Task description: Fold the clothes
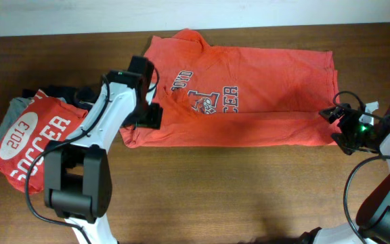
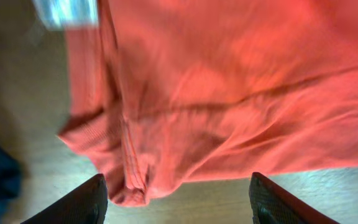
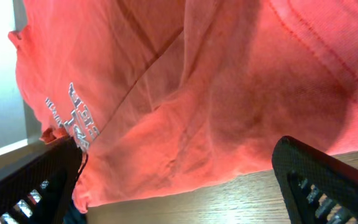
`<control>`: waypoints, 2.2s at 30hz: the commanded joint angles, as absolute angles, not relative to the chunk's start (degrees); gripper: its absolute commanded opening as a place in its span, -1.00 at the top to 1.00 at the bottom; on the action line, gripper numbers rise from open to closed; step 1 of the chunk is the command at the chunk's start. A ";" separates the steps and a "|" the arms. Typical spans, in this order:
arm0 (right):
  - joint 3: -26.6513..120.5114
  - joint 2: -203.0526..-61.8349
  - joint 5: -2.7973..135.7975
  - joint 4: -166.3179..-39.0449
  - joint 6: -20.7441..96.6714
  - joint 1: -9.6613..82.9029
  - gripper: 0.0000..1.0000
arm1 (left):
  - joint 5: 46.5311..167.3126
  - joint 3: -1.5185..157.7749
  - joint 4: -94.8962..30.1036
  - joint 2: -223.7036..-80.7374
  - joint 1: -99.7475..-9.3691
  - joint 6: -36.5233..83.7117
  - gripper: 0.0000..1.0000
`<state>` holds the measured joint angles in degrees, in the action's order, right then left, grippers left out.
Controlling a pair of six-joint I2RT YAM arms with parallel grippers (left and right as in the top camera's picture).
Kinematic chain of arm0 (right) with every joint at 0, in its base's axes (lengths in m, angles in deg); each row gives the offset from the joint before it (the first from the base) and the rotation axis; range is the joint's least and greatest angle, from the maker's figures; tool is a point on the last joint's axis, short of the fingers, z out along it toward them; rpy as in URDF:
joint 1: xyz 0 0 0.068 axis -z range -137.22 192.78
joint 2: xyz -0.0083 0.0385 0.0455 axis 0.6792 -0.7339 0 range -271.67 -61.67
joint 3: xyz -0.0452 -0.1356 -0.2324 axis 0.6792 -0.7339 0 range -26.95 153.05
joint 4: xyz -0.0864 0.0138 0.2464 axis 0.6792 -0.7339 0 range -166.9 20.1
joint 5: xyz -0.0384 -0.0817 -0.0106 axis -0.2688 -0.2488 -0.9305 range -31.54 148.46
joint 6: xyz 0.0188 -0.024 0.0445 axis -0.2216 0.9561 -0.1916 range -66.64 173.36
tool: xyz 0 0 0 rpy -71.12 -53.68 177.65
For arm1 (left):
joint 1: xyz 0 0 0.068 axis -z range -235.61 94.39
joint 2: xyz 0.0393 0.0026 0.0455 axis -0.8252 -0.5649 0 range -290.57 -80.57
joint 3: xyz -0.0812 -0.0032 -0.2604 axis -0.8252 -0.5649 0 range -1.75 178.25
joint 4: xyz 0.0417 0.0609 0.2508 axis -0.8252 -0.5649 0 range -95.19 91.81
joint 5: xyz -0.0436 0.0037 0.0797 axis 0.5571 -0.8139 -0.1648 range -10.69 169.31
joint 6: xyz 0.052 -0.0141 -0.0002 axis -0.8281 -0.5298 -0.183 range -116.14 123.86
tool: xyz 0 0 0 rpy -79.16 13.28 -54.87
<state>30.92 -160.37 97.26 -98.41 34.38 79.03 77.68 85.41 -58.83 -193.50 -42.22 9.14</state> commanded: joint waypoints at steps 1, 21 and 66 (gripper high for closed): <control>31.58 -160.50 96.76 -98.41 36.02 79.19 -0.97 | 79.80 82.08 -56.93 -193.39 -43.92 10.71 -0.41; 31.58 -160.50 96.13 -98.43 36.00 79.19 -0.97 | 87.12 76.53 -48.54 -193.50 -50.79 6.82 -0.02; 31.51 -164.39 69.55 -100.16 25.83 79.12 -0.04 | 89.87 72.66 -39.10 -193.50 -52.41 4.68 0.99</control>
<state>30.92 -162.44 71.54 -100.14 27.54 79.03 89.00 72.97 -39.25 -193.50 -52.06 4.94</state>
